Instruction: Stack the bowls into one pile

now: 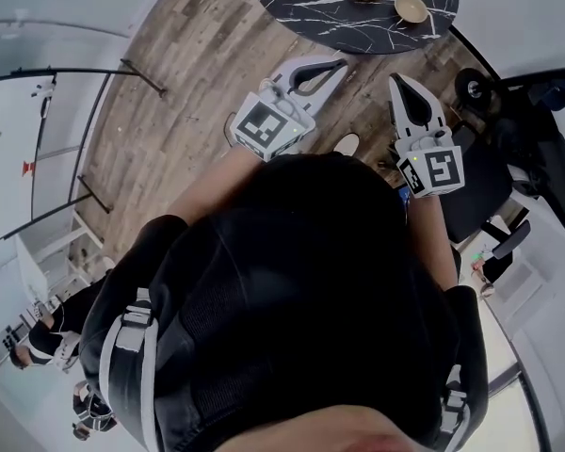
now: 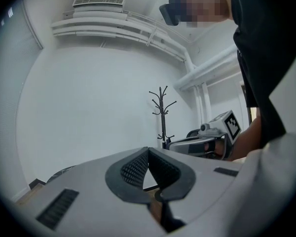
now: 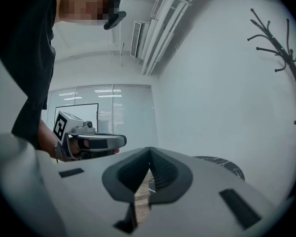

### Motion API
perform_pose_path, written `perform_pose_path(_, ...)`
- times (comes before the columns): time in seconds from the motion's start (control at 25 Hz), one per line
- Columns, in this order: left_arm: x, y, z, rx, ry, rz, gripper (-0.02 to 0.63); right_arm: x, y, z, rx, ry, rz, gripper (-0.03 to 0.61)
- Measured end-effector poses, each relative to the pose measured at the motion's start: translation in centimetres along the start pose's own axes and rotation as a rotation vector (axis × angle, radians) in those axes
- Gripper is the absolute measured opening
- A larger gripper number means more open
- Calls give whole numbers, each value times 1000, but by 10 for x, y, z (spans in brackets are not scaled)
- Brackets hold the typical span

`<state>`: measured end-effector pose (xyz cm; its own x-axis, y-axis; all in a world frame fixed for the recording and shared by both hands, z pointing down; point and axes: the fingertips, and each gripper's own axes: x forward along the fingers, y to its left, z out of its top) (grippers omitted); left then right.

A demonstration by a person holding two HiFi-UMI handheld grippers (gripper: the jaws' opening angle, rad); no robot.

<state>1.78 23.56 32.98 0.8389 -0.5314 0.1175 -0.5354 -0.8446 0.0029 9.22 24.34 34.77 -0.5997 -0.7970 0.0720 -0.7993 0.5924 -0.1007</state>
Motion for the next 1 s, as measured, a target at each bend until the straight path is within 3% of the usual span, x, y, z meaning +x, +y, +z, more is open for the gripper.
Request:
perform_pose_path(0.32,46,-4,2,3,10,0,3,-9,-51,-9,23,6,-6,-6)
perform_pose_path(0.68,72,23,0,6,14,3,5,10,-78,-17,33,32,-10,-8)
perform_pose_path(1.0,110,75,-1,2,-10,-82,3,54,-115,-16,20,51,-91,-6)
